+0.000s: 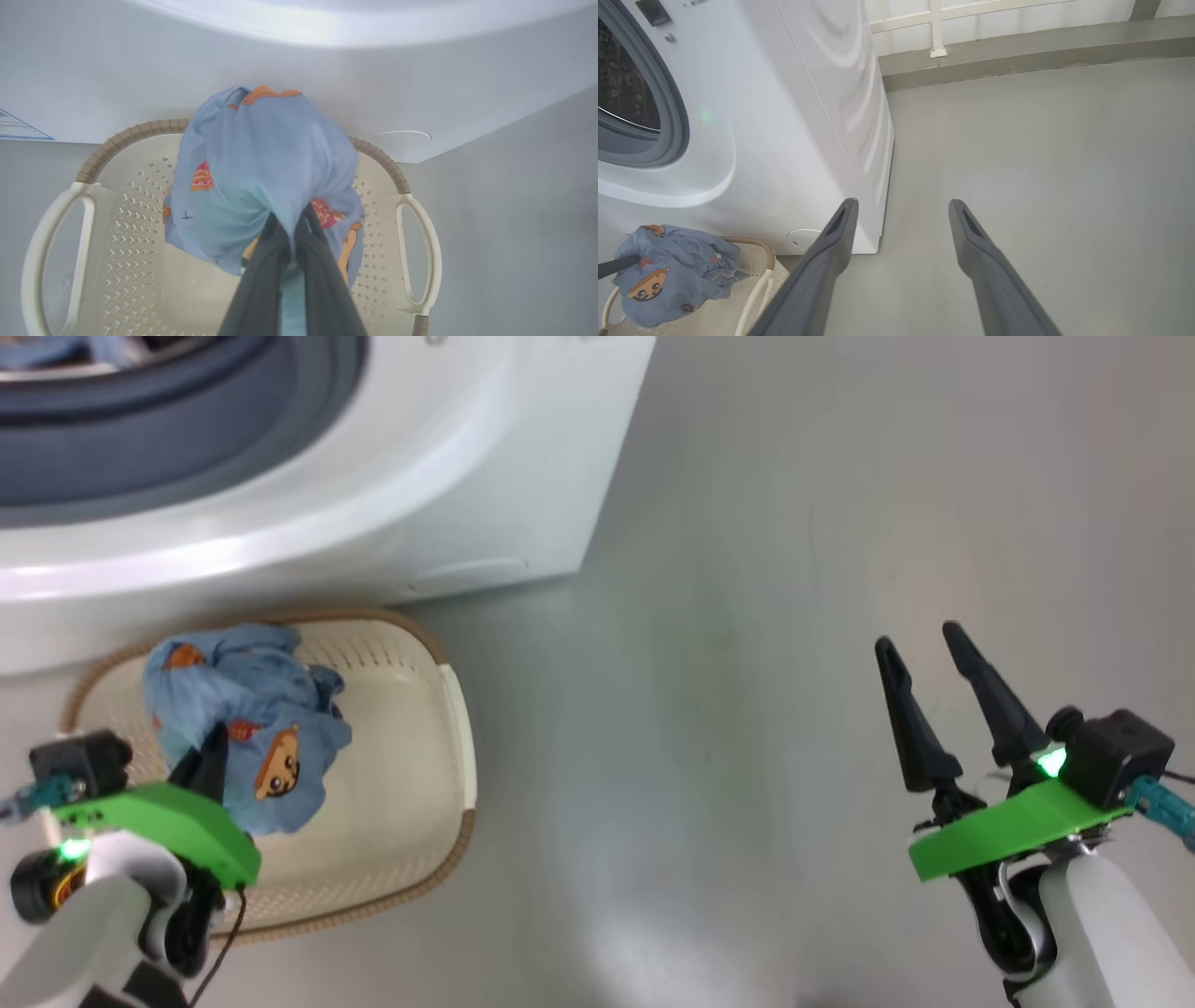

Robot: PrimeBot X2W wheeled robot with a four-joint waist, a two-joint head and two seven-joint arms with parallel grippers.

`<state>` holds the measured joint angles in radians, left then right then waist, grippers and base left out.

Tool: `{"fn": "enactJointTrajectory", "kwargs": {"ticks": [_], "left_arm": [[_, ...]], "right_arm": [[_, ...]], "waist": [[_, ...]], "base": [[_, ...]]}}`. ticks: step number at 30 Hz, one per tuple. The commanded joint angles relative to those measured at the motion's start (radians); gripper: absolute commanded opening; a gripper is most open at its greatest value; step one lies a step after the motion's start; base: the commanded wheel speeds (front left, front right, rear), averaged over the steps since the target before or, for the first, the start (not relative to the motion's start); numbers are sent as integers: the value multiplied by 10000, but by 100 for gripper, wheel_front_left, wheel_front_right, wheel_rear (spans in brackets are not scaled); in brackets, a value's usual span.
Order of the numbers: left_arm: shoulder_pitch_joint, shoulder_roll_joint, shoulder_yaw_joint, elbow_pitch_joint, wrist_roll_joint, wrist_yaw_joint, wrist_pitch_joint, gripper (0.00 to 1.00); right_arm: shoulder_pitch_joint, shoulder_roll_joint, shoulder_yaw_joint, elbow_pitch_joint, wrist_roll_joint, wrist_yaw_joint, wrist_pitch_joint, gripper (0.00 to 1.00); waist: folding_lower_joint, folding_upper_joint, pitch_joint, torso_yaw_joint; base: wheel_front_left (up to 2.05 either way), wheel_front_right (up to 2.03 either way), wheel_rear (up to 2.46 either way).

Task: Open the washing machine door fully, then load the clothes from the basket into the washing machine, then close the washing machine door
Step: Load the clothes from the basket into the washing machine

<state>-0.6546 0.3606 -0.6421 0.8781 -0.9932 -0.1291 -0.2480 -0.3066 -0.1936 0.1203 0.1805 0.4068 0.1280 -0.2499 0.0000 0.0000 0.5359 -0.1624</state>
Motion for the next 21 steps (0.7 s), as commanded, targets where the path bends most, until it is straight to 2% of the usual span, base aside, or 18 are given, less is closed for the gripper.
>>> {"fn": "enactJointTrajectory", "kwargs": {"ticks": [1, 8, 15, 21], "left_arm": [[434, 343, 772, -326, 540, -15, -136, 0], [1694, 137, 2752, -1308, 2293, -15, -136, 0], [2973, -257, 4547, -2845, 3915, -15, -137, 0], [3923, -642, 5531, -4172, 4860, -15, -137, 0]], "right_arm": [[421, -148, 162, -152, -27, 27, -118, 100], [993, -272, 119, -57, 45, 27, -118, 100], [1551, -405, -22, -61, 101, 27, -118, 100], [1936, -488, -249, -109, 129, 27, -118, 100]], "waist": [[0, 0, -1086, 372], [0, 0, -2127, 475], [0, 0, -2915, 504], [0, 0, -3331, 572]], "base": [[0, 0, 0], [0, 0, 0], [0, 0, 0], [0, 0, 0]]}}
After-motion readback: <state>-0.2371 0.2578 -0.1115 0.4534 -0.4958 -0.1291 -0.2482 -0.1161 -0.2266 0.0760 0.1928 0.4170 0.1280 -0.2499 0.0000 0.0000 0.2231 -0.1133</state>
